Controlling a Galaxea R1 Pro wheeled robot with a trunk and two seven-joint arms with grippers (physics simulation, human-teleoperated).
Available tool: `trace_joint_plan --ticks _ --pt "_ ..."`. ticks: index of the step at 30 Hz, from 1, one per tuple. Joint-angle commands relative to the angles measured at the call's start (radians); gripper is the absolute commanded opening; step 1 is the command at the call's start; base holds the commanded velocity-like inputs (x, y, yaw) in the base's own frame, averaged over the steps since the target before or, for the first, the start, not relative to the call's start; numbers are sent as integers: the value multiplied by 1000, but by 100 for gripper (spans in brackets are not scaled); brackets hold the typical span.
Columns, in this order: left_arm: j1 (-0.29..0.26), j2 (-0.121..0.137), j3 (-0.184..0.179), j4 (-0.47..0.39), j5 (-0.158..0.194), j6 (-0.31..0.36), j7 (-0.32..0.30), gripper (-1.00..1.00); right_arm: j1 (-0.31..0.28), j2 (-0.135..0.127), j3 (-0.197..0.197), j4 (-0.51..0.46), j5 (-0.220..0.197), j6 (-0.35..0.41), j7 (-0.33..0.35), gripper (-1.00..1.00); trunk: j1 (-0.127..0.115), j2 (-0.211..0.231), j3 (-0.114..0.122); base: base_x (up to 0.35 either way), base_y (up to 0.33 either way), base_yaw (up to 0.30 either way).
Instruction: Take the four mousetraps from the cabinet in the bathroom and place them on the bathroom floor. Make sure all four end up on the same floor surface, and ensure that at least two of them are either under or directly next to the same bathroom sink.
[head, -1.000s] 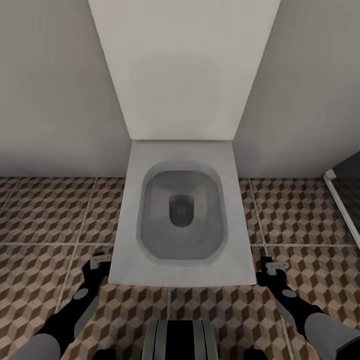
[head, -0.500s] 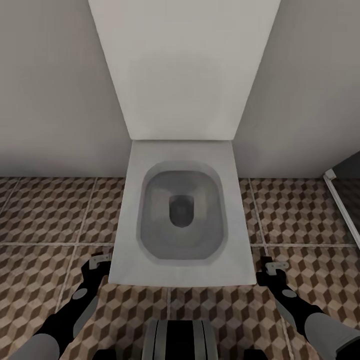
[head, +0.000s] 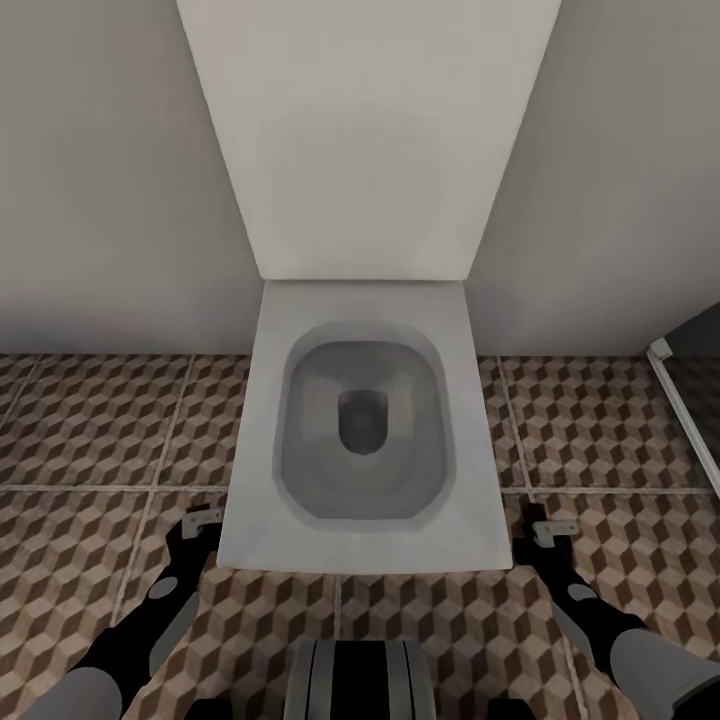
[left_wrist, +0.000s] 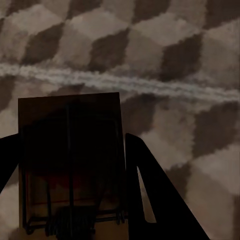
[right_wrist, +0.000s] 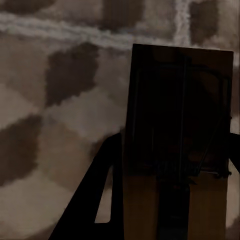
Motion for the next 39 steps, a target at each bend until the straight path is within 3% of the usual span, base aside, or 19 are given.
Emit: trace_joint_plan --ticks 1,25,33,39 --pt "-1 1 -9 0 5 -4 11 -100 0 0 8 4 -10 -18 2 -100 0 0 -1 0 0 0" --pt "-1 -3 -10 0 6 -4 12 -100 1 4 8 13 -10 -42 3 -100 0 0 -1 0 0 0" --pt "-1 -2 -11 0 6 -4 12 -100 1 4 7 13 -10 -42 0 -100 3 -2 -31 0 0 0" --pt "-1 -3 -10 0 5 -5 13 -100 1 4 7 13 -10 -42 0 -100 3 -2 -31 0 0 0"
